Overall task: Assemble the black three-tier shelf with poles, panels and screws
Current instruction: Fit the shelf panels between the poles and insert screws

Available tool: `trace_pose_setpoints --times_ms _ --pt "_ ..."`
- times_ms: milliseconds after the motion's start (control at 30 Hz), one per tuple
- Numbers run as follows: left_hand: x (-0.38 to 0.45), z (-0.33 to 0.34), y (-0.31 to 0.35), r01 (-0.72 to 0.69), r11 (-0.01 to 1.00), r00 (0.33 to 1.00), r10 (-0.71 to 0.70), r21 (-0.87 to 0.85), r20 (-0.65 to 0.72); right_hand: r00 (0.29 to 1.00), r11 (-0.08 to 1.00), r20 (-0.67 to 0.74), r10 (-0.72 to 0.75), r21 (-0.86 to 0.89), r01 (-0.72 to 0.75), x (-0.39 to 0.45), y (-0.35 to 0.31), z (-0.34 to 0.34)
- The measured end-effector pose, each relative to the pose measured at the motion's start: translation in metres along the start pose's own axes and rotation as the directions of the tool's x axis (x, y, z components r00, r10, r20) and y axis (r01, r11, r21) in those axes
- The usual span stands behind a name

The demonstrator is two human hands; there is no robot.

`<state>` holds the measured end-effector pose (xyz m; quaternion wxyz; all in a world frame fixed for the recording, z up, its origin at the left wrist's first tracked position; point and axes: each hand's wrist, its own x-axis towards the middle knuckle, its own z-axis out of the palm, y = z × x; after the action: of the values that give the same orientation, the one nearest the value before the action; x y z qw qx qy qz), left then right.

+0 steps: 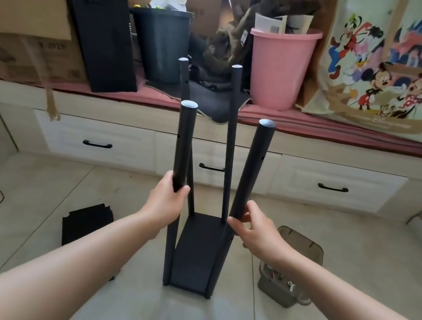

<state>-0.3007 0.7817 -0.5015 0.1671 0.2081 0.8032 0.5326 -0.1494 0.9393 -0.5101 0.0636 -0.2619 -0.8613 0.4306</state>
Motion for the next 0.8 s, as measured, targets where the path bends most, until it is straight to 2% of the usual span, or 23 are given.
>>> trace_pose_setpoints --times_ms 167,367,500,633,800 --pt "0.001 -0.007 0.001 0.016 1.000 0.995 -0.016 0.008 -0.098 0.996 0.999 0.088 0.017 0.038 -0.020 -0.015 0.000 0.002" --pt "0.004 -0.032 0.001 0.066 0.968 0.988 -0.029 0.241 -0.153 0.980 0.995 0.181 -0.086 -0.025 0.092 -0.027 -0.017 0.025" --pt "0.009 -0.053 -0.003 0.077 0.983 0.994 -0.063 0.166 -0.088 0.961 0.995 0.258 -0.099 0.019 0.097 -0.028 -0.030 0.042" --pt "0.005 -0.069 -0.014 -0.010 0.965 1.000 0.014 0.262 -0.013 0.936 0.991 0.336 -0.105 0.118 0.069 -0.026 -0.035 0.044" --pt "-0.005 -0.078 -0.016 0.041 0.953 0.994 -0.070 0.300 0.087 0.900 0.988 0.415 -0.137 0.124 0.093 -0.023 -0.034 0.044"
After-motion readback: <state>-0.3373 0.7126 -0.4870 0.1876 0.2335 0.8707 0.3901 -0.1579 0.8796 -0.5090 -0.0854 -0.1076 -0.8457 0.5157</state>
